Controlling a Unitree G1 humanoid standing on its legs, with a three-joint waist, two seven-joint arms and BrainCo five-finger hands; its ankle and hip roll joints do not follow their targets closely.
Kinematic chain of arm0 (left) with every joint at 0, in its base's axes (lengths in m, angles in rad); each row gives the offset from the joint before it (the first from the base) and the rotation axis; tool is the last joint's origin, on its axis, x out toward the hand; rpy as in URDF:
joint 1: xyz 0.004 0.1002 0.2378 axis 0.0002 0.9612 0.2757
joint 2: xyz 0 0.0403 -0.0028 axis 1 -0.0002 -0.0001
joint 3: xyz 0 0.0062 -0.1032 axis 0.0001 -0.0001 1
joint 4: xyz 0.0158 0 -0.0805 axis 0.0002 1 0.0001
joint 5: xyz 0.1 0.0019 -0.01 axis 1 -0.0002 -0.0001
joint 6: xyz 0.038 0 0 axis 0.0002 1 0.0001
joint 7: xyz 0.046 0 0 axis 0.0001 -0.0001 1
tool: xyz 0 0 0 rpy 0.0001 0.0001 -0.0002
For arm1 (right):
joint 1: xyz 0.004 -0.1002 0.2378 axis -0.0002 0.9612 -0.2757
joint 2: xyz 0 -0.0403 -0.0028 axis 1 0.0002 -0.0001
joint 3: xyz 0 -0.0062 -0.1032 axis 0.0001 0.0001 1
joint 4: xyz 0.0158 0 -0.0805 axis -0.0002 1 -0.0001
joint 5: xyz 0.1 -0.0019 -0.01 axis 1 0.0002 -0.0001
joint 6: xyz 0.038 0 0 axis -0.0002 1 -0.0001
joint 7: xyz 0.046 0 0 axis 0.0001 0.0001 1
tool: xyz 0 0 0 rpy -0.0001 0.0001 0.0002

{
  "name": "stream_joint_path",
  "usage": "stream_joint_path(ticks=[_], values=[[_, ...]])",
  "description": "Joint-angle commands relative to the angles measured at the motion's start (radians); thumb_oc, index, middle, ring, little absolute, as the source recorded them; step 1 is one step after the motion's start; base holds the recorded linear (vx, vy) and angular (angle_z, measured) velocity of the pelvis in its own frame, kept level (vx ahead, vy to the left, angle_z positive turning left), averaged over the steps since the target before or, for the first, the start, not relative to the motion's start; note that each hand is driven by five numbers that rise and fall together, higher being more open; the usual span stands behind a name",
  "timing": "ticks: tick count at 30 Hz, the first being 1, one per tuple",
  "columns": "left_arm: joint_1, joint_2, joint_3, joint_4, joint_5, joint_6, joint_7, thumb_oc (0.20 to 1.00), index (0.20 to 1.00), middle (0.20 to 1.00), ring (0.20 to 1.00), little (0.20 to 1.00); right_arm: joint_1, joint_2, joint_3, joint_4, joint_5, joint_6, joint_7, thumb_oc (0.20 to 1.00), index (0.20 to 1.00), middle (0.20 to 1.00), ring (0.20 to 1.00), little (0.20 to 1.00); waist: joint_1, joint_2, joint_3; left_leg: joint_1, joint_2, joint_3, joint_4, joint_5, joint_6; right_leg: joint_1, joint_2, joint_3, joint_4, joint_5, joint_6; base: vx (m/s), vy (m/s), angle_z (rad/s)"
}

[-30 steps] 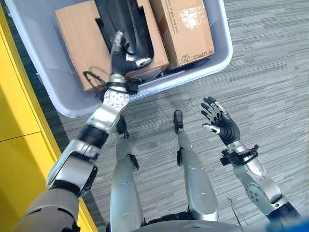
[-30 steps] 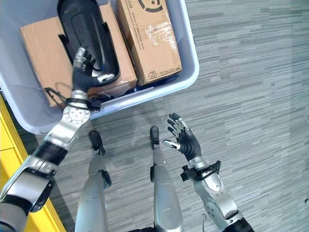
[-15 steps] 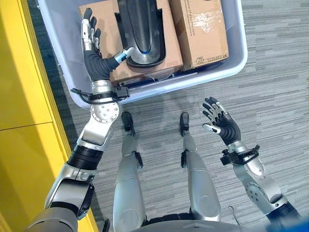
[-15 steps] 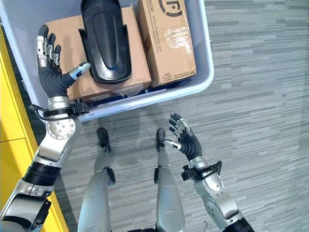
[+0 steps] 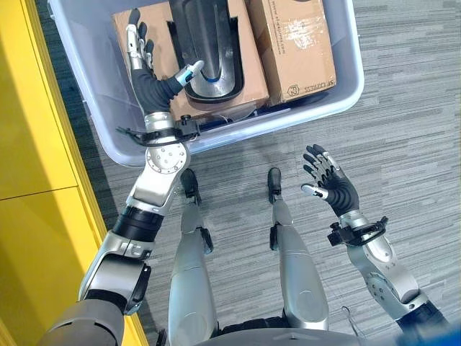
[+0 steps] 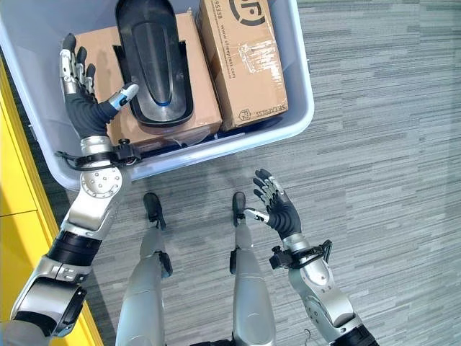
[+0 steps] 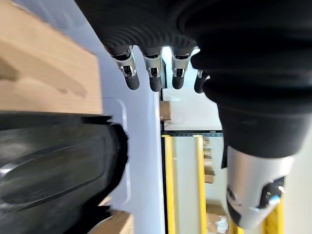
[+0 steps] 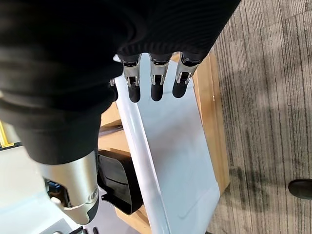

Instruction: Move parts from the plastic box to the shelf.

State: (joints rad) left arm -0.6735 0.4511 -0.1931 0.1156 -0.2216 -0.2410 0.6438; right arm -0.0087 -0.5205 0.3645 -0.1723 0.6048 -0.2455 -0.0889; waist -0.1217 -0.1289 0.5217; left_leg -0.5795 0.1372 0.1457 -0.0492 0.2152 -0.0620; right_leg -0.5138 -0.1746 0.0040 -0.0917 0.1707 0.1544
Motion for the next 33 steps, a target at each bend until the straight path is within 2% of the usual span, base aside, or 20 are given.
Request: stream_joint_path(ticks=[1,6,13,26,33], values=[[-0.079,0.043,0.058,0.067,0.036,-0.01,0.056,1.0,1.0,1.0,1.0,1.0,-0.025,0.002,-0.042,-0.016,-0.012,-0.04,-0.002,1.0,1.0,1.0,1.0,1.0,-0.022,-0.018,-0.002,0.044,0.052,-0.042,0.13,-0.18,-0.029,0.139,-0.056,-0.028,0.083,-0.117,0.012,0.0,0.0,0.0],[-0.126,0.06,0.053,0.187,0.039,0.023,0.073,1.0,1.0,1.0,1.0,1.0,-0.018,-0.01,-0.044,-0.014,0.001,-0.041,-0.005,1.0,1.0,1.0,1.0,1.0,-0.029,-0.025,-0.002,0.038,0.055,-0.046,0.138,-0.18,-0.03,0.139,-0.054,-0.027,0.088,-0.119,0.011,0.0,0.0,0.0],[-0.178,0.069,0.042,0.327,-0.042,0.025,0.072,1.0,1.0,1.0,1.0,1.0,-0.018,-0.023,-0.038,-0.013,0.016,-0.038,-0.007,1.0,1.0,1.0,1.0,1.0,-0.035,-0.027,-0.002,0.033,0.056,-0.045,0.147,-0.179,-0.031,0.133,-0.052,-0.022,0.092,-0.12,0.011,0.0,0.0,0.0],[-0.22,0.083,0.028,0.45,-0.129,0.028,0.06,1.0,1.0,1.0,1.0,1.0,-0.013,-0.04,-0.031,-0.018,0.024,-0.036,-0.015,1.0,1.0,1.0,1.0,1.0,-0.041,-0.025,-0.002,0.017,0.058,-0.048,0.163,-0.179,-0.032,0.122,-0.05,-0.017,0.103,-0.123,0.007,0.0,0.0,0.0],[-0.32,0.09,-0.03,0.577,-0.139,0.055,0.042,1.0,1.0,1.0,1.0,1.0,-0.002,-0.06,-0.03,-0.016,0.035,-0.034,-0.007,1.0,1.0,1.0,1.0,1.0,-0.051,-0.026,-0.002,0.011,0.059,-0.05,0.172,-0.18,-0.034,0.117,-0.048,-0.015,0.109,-0.123,0.009,0.0,0.0,0.0]])
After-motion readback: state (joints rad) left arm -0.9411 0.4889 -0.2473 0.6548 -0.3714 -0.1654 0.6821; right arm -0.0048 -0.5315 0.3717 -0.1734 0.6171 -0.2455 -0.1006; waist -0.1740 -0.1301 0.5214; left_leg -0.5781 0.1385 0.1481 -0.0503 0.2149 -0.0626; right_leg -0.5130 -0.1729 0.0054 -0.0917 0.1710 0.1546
